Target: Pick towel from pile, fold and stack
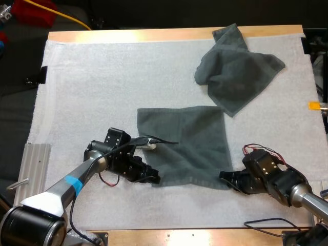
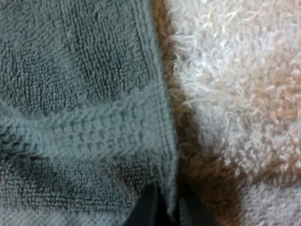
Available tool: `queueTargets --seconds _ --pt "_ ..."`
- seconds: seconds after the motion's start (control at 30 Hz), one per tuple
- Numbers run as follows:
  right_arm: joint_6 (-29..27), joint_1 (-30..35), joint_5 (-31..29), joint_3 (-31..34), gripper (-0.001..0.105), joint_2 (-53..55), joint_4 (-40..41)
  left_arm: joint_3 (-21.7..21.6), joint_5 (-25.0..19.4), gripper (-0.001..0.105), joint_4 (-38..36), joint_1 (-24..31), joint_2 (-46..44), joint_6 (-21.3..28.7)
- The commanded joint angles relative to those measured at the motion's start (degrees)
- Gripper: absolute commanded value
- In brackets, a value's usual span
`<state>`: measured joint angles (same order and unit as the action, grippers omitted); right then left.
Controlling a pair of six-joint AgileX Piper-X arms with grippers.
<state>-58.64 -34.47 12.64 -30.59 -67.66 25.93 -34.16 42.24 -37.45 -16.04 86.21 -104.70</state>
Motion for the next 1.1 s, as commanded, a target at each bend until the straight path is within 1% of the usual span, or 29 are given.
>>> queueTargets --seconds 0.0,0.03,0.17,0.23,0.3,0.43,0.53,0.63,0.77,0.83,0.9,1.07 --pt "-0.59 0.19 0.24 0.36 0.001 0.1 1.37 0.04 -0.33 0.001 -0.53 -0.4 0.26 0.63" --pt "-0.59 0.19 0.24 0.36 0.001 0.1 1.37 0.04 -0.31 0.0 -0.53 -0.4 0.26 0.82" --pt "-0.72 0.19 0.46 0.36 0.001 0.1 1.11 0.04 -0.31 0.0 -1.38 -0.4 -0.96 1.52" --pt "-1.88 0.19 0.57 0.36 0.001 0.1 0.11 0.04 -0.6 0.0 -2.32 -0.4 -2.76 2.18" --pt "-3.53 0.19 1.6 -0.25 0.001 0.38 -0.35 -0.13 -2.27 0.0 -3.57 -0.4 -5.24 2.16" --pt "-6.13 0.19 1.0 -3.03 0.001 2.34 0.7 -0.16 -4.59 0.0 -6.31 -0.4 -11.16 3.07" --pt "-7.45 0.19 -0.7 -6.03 0.001 3.99 4.46 -0.72 -5.32 0.0 -8.83 -0.4 -15.88 3.1" --pt "-9.86 0.08 -0.95 -9.2 0.001 4.8 9.55 -1.38 -5.37 0.0 -11.4 -0.4 -19.17 3.1" --pt "-9.92 -1.07 -0.83 -12.17 0.001 4.9 13.4 -2.47 -5.72 0.0 -15.34 -0.63 -21.89 2.99" --pt "-9.92 -2.33 -1.23 -13.69 0.001 4.9 15.93 -3.17 -7.27 0.0 -17.25 -1.27 -23.07 2.98" --pt "-9.92 -3.9 -2.93 -14.99 0.001 4.9 18.89 -3.6 -8.11 0.0 -18.78 -2.08 -23.59 2.98" --pt "-10.18 -8.83 -6.17 -16.92 0.001 4.9 25.18 -3.71 -8.71 0.0 -22.72 -5.57 -23.71 3.14"
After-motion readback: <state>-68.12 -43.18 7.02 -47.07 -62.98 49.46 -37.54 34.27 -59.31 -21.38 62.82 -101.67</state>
